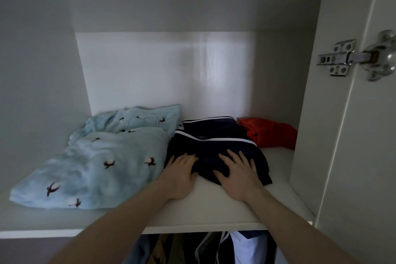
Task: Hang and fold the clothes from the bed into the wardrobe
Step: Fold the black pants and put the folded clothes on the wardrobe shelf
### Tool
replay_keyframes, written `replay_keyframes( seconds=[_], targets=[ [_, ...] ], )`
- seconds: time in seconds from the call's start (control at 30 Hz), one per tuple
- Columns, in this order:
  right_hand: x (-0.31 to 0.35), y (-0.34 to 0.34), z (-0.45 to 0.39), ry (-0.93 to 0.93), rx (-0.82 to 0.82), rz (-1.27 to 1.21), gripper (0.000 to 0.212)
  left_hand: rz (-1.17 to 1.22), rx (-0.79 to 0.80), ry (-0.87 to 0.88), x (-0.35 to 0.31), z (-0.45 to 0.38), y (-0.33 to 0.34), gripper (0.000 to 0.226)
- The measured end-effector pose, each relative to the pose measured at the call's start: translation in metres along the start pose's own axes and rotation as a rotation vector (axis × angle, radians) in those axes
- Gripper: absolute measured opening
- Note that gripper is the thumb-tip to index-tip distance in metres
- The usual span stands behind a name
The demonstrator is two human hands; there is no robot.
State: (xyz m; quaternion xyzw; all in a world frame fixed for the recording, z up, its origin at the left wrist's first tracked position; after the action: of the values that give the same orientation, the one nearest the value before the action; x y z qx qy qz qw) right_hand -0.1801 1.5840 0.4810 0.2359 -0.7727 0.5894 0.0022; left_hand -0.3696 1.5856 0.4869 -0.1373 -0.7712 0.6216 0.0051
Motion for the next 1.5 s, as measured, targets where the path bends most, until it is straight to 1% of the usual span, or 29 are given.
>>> replay_keyframes(
  seconds=[0.07, 0.17, 0.27, 0.37, 0.43, 0.5, 0.57, 0.63, 0.73, 0.87, 0.93, 1.03, 1.1, 1.17, 1.23, 1.27, 1.3, 1.37, 1.4, 1.43, 1.5],
  targets=[
    [0.001, -0.001, 0.003, 0.007, -0.005, 0.01, 0.068, -0.056, 0.134, -0.031, 0.001, 0.01, 0.009, 0.069],
    [0.003, -0.002, 0.008, 0.038, 0.001, 0.033, 0.068, -0.098, 0.202, -0.065, 0.0, 0.03, 0.014, 0.079],
    [0.008, -0.003, 0.019, 0.067, 0.013, 0.045, 0.069, -0.083, 0.238, -0.112, 0.002, 0.052, 0.012, 0.082],
    [0.013, -0.003, 0.039, 0.077, 0.031, 0.009, 0.072, -0.029, 0.231, -0.101, -0.001, 0.084, 0.003, 0.077],
    [0.019, -0.004, 0.055, 0.093, 0.059, -0.036, 0.075, 0.012, 0.165, -0.055, -0.002, 0.113, -0.008, 0.072],
    [0.033, -0.006, 0.076, 0.111, 0.075, -0.099, 0.077, 0.069, 0.049, 0.001, 0.002, 0.15, -0.025, 0.073],
    [0.061, -0.01, 0.1, 0.092, 0.028, -0.205, 0.076, 0.139, -0.099, 0.054, 0.014, 0.191, -0.048, 0.075],
    [0.101, -0.014, 0.13, 0.021, -0.063, -0.324, 0.07, 0.204, -0.234, 0.063, 0.035, 0.237, -0.068, 0.066],
    [0.17, -0.011, 0.181, -0.127, -0.132, -0.457, 0.063, 0.265, -0.338, -0.002, 0.077, 0.31, -0.095, 0.058],
    [0.254, 0.0, 0.243, -0.26, -0.111, -0.532, 0.061, 0.199, -0.402, -0.105, 0.122, 0.414, -0.134, 0.058],
    [0.29, 0.003, 0.27, -0.314, -0.108, -0.546, 0.062, 0.192, -0.481, -0.173, 0.139, 0.468, -0.155, 0.061],
    [0.335, 0.004, 0.312, -0.359, -0.115, -0.566, 0.062, 0.181, -0.718, -0.272, 0.154, 0.548, -0.198, 0.056],
    [0.358, 0.005, 0.34, -0.368, -0.095, -0.584, 0.061, 0.147, -0.879, -0.345, 0.164, 0.597, -0.228, 0.057],
    [0.376, 0.006, 0.365, -0.391, -0.075, -0.566, 0.061, 0.073, -1.037, -0.414, 0.173, 0.639, -0.253, 0.065],
    [0.388, 0.001, 0.385, -0.399, -0.084, -0.553, 0.061, 0.008, -1.151, -0.499, 0.185, 0.669, -0.269, 0.078],
    [0.391, -0.002, 0.392, -0.394, -0.089, -0.557, 0.061, 0.011, -1.17, -0.548, 0.196, 0.679, -0.272, 0.087],
    [0.394, -0.006, 0.4, -0.388, -0.096, -0.565, 0.06, 0.06, -1.157, -0.596, 0.21, 0.684, -0.271, 0.095],
    [0.395, -0.015, 0.412, -0.385, -0.125, -0.576, 0.059, 0.289, -1.042, -0.679, 0.241, 0.684, -0.255, 0.108],
    [0.394, -0.021, 0.419, -0.387, -0.143, -0.575, 0.059, 0.385, -0.976, -0.7, 0.25, 0.681, -0.245, 0.11],
    [0.392, -0.027, 0.424, -0.386, -0.158, -0.573, 0.059, 0.424, -0.937, -0.699, 0.251, 0.677, -0.238, 0.108],
    [0.383, -0.04, 0.436, -0.376, -0.188, -0.577, 0.058, 0.39, -0.912, -0.693, 0.244, 0.673, -0.229, 0.099]
  ],
)
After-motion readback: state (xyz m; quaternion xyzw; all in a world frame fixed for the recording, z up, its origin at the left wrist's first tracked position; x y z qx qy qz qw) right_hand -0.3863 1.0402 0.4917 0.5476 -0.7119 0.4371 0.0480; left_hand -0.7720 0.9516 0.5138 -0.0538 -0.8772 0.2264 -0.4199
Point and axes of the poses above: each hand's wrist, its own z-axis away from the middle knuckle, its own y-axis out of the palm, x = y × z, the point moved 7 cm from there along -z, towards the middle knuckle, and after that the axes turned 9 degrees about -y, right-handed, at the moved point
